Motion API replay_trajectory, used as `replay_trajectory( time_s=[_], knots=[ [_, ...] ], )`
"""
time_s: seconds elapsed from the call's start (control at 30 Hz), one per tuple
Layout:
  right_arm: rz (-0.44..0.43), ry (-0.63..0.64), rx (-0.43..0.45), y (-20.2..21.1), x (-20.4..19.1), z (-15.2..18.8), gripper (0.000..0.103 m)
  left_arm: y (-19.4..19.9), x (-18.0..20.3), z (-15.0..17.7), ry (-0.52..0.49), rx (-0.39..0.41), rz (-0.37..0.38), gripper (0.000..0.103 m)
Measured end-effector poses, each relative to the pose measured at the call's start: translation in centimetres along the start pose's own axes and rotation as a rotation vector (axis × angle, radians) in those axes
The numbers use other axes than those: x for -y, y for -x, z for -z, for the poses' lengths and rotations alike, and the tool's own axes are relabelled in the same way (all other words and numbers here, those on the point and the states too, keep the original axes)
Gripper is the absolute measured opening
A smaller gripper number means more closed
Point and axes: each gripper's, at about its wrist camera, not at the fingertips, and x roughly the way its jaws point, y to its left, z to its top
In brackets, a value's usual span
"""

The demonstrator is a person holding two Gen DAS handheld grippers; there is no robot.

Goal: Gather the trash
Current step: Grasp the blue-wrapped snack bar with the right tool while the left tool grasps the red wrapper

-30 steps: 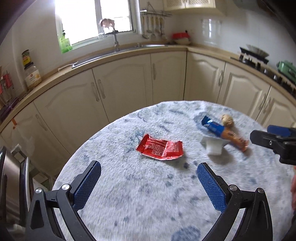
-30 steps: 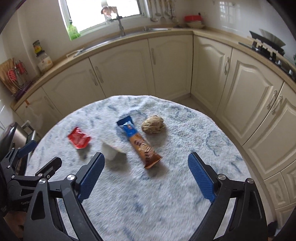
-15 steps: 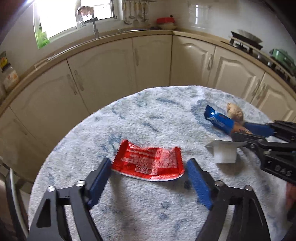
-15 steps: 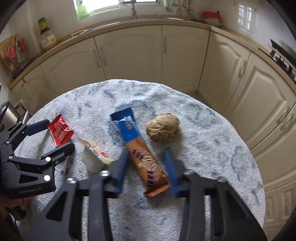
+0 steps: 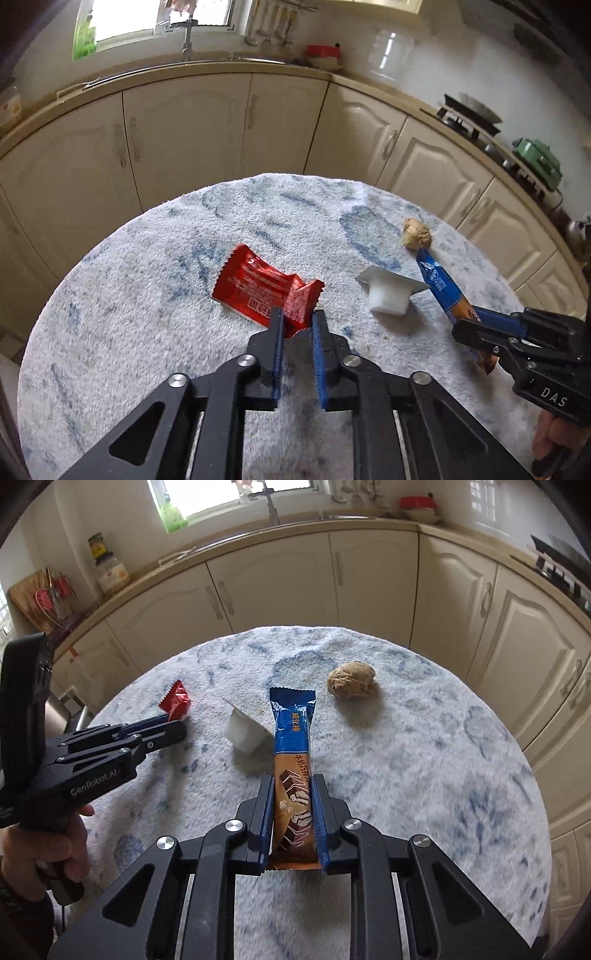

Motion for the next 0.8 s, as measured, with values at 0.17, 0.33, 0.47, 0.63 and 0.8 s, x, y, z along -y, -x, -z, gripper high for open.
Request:
replay_trajectory(
  time_s=[0.17,0.33,0.47,0.63,0.8],
  knots=[
    [0.005,-0.021,0.026,2.6,0.2,1.0,0.019,1.4,0.0,0.9,0.017,0.016,0.026,0.008],
    [0.009,-0.037,0.056,5.8,0.3,2.5,0.019,3.4,0.8,2.2,0.034,0.053,0.066,0.006],
    [0.019,-0.045,0.081,8.6,0.5,4.0,0.019,5.9,2.9,4.1,0.027,0.087,0.096,0.006],
    [0.041,-0.060,0.113,12.2,1.1,6.3,0.019,9.1,5.8,6.7,0.013,0.119,0.141,0.006],
    [0.071,-0.083,0.156,16.2,2.3,8.6,0.019,12.2,9.8,8.5,-0.036,0.149,0.181,0.006]
  ],
)
